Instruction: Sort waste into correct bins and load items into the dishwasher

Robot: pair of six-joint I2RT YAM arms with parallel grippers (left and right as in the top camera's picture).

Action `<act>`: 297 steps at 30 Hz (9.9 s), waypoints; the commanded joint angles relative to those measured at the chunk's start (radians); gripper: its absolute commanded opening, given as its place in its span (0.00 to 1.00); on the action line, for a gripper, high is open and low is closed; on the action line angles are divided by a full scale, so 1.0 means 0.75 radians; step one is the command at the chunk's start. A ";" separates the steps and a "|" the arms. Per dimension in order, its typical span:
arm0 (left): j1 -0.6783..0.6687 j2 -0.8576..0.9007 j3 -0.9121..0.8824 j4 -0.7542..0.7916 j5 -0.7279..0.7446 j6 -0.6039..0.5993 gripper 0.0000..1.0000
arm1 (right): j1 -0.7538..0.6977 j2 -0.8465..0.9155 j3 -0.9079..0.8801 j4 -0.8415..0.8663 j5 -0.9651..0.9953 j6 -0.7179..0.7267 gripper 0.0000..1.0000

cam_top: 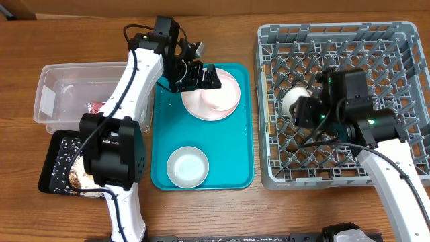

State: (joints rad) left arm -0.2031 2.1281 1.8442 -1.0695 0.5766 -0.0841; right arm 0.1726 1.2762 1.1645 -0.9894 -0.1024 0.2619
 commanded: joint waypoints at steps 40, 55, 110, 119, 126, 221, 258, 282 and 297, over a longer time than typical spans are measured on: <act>-0.010 -0.047 -0.004 0.001 -0.075 -0.013 1.00 | 0.003 0.196 -0.018 -0.101 -0.050 -0.001 0.78; -0.010 -0.047 -0.004 0.017 -0.074 -0.013 1.00 | 0.003 0.196 -0.018 -0.099 -0.055 -0.001 0.80; -0.103 -0.028 -0.248 0.390 -0.349 -0.234 0.81 | 0.003 0.196 -0.018 -0.050 -0.075 -0.001 0.89; -0.109 -0.028 -0.249 0.345 -0.361 -0.248 0.14 | 0.003 0.196 -0.018 -0.053 -0.075 -0.001 0.89; -0.091 -0.028 -0.238 0.358 -0.336 -0.299 0.04 | 0.003 0.196 0.019 0.063 -0.033 -0.001 0.87; -0.210 -0.247 -0.109 0.010 0.019 -0.167 0.04 | 0.403 0.346 0.220 0.451 0.415 -0.099 0.28; -0.210 -0.247 -0.109 0.007 -0.010 -0.184 0.04 | 0.397 0.346 0.298 0.095 0.394 -0.090 0.18; -0.211 -0.247 -0.109 0.079 0.007 -0.244 0.04 | 0.397 0.346 0.297 0.044 0.375 0.304 0.11; -0.211 -0.247 -0.109 0.080 0.035 -0.243 0.04 | 0.396 0.364 0.297 0.049 0.382 0.315 0.04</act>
State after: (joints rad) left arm -0.3542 1.9598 1.7443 -1.0115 0.5838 -0.2565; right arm 0.4721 1.5452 1.3678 -0.9565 0.1806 0.4973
